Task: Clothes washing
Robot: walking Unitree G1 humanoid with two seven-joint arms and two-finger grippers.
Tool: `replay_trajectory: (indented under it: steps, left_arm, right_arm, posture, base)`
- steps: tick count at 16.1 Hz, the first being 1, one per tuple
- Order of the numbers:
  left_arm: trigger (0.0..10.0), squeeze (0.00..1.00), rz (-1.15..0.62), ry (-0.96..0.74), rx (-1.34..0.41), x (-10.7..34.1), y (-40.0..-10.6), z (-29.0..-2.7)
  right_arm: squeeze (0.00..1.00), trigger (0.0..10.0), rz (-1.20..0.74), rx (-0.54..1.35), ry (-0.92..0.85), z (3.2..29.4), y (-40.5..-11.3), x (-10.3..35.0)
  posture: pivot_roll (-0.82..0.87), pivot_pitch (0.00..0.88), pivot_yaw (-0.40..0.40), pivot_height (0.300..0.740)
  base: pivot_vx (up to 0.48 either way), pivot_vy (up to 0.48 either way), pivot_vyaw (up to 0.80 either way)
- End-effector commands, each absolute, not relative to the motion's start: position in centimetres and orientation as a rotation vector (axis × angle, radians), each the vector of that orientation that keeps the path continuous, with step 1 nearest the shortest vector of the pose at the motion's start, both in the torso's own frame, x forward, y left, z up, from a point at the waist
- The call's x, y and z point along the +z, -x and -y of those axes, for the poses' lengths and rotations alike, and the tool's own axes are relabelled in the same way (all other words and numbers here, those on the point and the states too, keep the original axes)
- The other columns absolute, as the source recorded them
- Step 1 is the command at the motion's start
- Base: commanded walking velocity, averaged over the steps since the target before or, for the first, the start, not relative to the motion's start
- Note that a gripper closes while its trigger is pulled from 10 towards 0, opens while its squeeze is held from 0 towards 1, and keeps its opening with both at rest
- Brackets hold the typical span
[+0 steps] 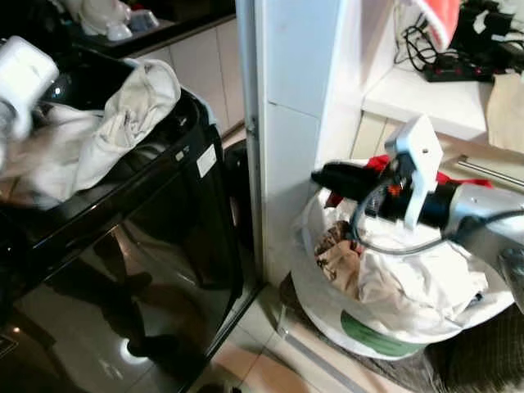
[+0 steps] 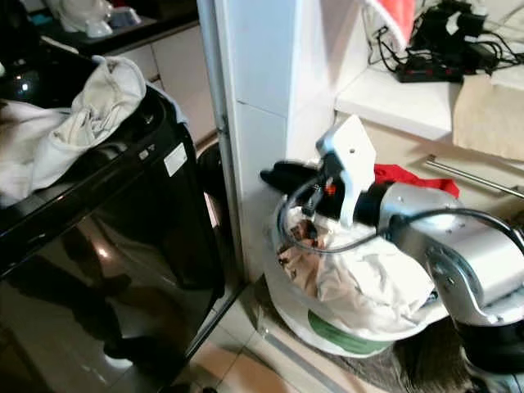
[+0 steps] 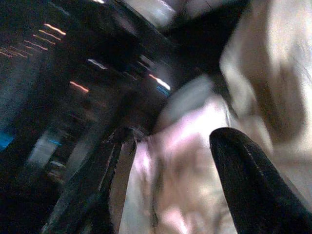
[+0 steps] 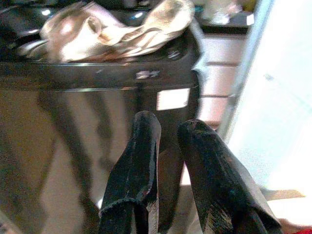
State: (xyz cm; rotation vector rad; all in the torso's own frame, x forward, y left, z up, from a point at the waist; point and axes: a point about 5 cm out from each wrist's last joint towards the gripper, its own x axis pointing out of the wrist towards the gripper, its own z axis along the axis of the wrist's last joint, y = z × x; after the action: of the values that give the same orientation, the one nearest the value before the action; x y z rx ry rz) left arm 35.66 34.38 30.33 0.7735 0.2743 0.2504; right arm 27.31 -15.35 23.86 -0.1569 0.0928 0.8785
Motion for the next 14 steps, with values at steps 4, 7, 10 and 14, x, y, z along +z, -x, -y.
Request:
replay_trajectory:
  steps: [4,7,10,14]
  left_arm:
    - [10.0,0.00,0.003,-0.842,0.331,33.9,-34.9,-32.9]
    - [10.0,0.00,0.072,-0.580,0.019,31.3,-35.7,-28.1]
    - [10.0,0.00,0.128,-0.393,-0.607,25.5,-33.3,-18.5]
    - [10.0,0.00,0.116,-0.199,-0.845,21.6,-30.4,-12.9]
  right_arm:
    - [0.00,10.0,-0.066,0.789,0.195,15.8,-28.4,24.0]
    - [0.00,10.0,-0.112,0.709,0.228,16.6,-28.9,23.4]
    - [1.00,10.0,-0.329,0.537,0.353,19.5,-29.3,20.8]
    - [1.00,10.0,-0.515,0.406,0.461,23.8,-28.3,19.2]
  posture:
    - [-0.05,0.000,0.073,0.740]
    - [-0.06,0.000,0.082,0.740]
    - [-0.07,0.000,0.089,0.740]
    - [-0.08,0.000,0.097,0.740]
  base:
    - [0.000,0.000,0.00]
    - [0.000,0.000,0.00]
    - [0.000,0.000,0.00]
    - [0.000,0.000,0.00]
